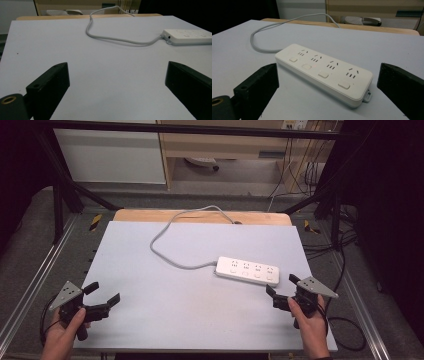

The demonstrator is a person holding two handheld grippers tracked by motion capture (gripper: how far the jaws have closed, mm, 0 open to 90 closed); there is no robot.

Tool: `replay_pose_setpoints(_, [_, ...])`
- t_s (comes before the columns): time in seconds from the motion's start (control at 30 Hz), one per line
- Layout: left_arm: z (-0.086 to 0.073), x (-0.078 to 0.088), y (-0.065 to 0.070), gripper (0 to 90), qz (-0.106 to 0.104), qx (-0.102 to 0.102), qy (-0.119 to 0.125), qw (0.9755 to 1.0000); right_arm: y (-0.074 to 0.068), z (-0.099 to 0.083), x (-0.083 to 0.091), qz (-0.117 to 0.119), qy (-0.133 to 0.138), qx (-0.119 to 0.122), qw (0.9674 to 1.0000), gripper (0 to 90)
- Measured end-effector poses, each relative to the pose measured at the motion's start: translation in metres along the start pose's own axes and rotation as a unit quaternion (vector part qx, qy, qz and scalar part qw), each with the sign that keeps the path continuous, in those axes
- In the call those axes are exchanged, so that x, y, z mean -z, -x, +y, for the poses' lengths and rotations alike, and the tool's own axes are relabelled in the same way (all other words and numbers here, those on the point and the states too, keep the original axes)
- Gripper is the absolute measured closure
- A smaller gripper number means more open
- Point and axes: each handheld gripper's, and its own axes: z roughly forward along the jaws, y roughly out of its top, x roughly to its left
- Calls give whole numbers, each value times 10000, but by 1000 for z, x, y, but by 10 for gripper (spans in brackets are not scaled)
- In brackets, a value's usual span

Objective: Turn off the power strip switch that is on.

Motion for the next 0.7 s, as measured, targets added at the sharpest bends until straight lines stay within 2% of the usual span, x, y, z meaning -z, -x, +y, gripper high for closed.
replay_pose_setpoints(0.07, [0,0,0,56,1,3,7,10000,-1,2,0,14,-10,57,10000,42])
replay_pose_setpoints(0.33, [0,0,0,56,2,-25,-18,10000,0,10,-3,-22,3,37,10000,41])
replay_pose_setpoints(0.7, [0,0,1,56,-10,-39,-19,10000,-4,20,-14,119,2,50,9999,32])
